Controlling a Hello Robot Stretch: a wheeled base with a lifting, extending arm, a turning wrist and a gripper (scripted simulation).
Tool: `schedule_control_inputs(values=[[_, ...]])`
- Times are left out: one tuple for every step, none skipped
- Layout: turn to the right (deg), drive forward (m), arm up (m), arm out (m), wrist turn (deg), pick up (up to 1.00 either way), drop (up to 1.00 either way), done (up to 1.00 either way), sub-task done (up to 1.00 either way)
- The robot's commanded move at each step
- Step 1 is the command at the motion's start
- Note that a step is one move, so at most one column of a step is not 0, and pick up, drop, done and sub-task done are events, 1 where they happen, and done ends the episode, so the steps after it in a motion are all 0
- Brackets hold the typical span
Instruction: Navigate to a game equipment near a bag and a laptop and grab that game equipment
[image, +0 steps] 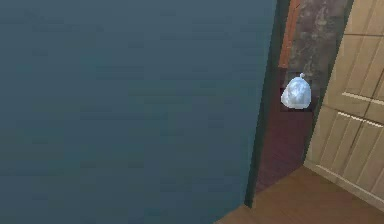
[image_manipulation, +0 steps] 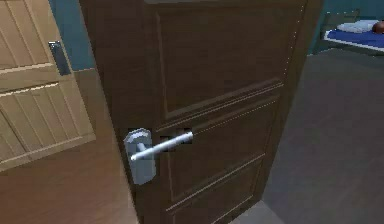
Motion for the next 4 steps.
schedule_control_inputs(values=[[12.0,0.0,0.0,0.0,0.0,0.0,0.0,0.0,0.0],[0.0,0.05,0.0,0.0,0.0,0.0,0.0,0.0,0.0],[27.0,0.0,0.0,0.0,0.0,0.0,0.0,0.0,0.0],[0.0,1.0,0.0,0.0,0.0,0.0,0.0,0.0,0.0]])
